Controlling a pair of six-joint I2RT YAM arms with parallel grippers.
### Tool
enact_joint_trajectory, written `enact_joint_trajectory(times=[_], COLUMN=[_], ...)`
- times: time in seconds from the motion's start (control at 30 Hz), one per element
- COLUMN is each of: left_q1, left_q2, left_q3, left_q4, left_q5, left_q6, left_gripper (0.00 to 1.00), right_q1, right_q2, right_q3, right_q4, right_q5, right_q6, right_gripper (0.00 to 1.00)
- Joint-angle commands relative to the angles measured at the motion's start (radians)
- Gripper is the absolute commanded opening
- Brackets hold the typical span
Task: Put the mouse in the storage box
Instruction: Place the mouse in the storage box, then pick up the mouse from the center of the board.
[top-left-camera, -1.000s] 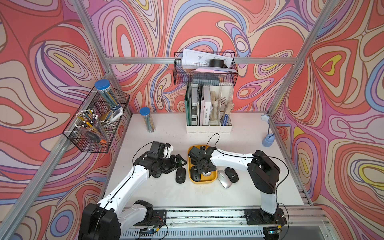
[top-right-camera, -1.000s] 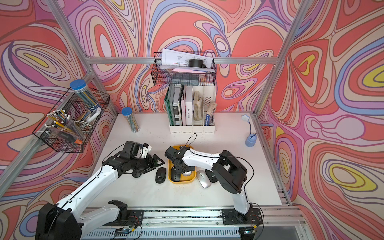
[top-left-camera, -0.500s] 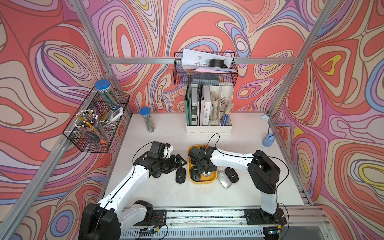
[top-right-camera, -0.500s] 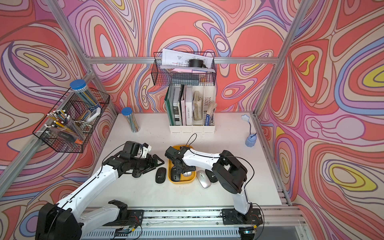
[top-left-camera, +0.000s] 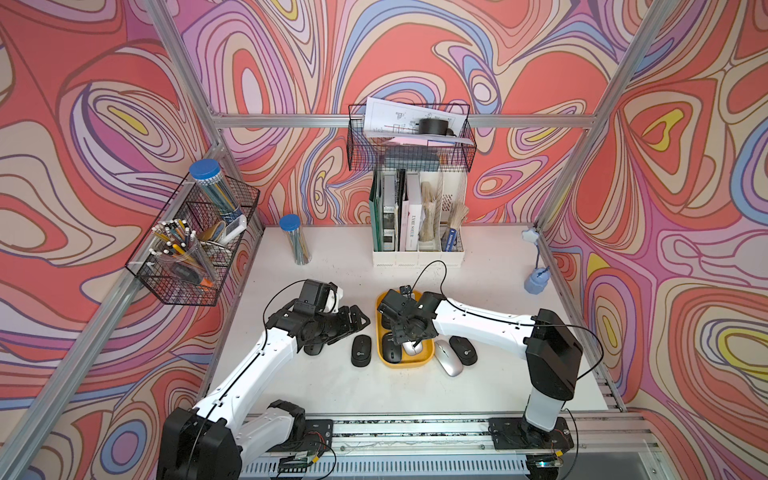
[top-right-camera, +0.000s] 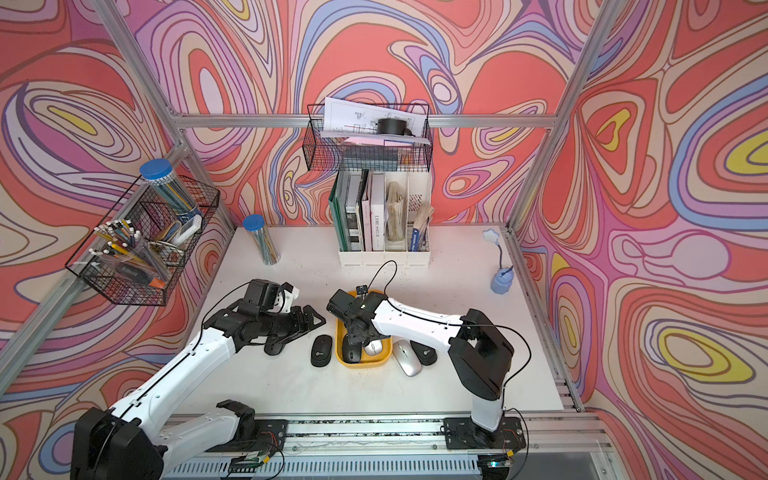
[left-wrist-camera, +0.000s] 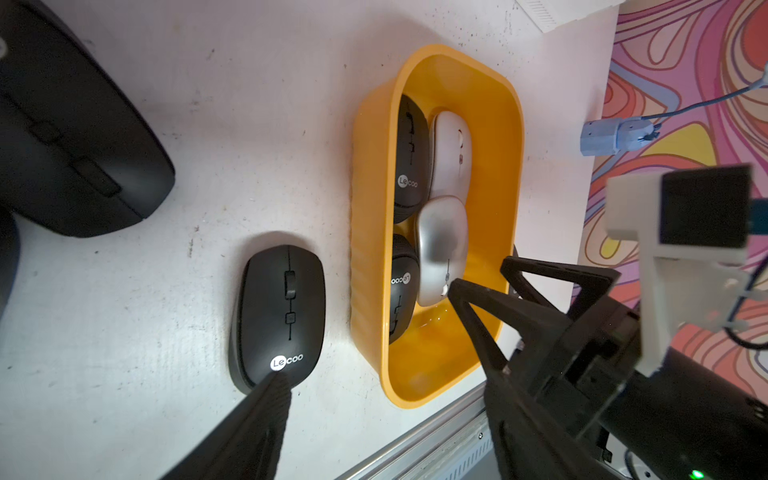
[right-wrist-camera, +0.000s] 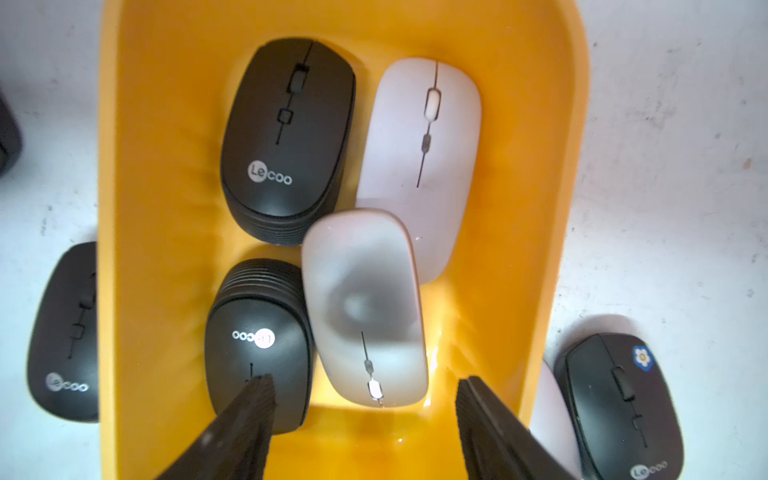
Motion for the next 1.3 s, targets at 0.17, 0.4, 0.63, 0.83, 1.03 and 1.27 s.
enact_joint_trajectory(times=[0.17, 0.4, 0.63, 0.83, 1.03, 1.27], left_q1=[-0.013, -0.118, -0.132, -0.164, -0.189, -0.191], left_q2=[0.070, 0.151, 0.237, 0.298, 0.361, 0.433], left_q3=[0.068, 0.109, 0.114, 0.106, 0.125, 0.167], left_q4=[-0.161, -0.262, -0.272, -0.195, -0.182, -0.204], left_q5=[-0.080, -0.208, -0.240, -0.203, -0.210, -0.247], left_q6=[0.062, 0.099, 0.105, 0.090, 0.099, 0.113], left_gripper=[0.80, 0.82, 0.82, 0.82, 0.82, 0.82], right_q1=[0.004, 0.007, 0.008, 0.008, 0.008, 0.007], right_q2=[-0.108, -0.208, -0.282, -0.296, -0.350, -0.422], right_q3=[-0.060, -0.132, -0.186, -0.210, -0.253, -0.344], right_q4=[0.027, 0.085, 0.094, 0.087, 0.136, 0.283], right_q5=[0.041, 0.012, 0.022, 0.033, -0.058, -0.231], right_q6=[0.003, -0.005, -0.022, -0.035, -0.057, -0.101], right_gripper=[0.71, 0.74, 0.74, 0.75, 0.77, 0.77])
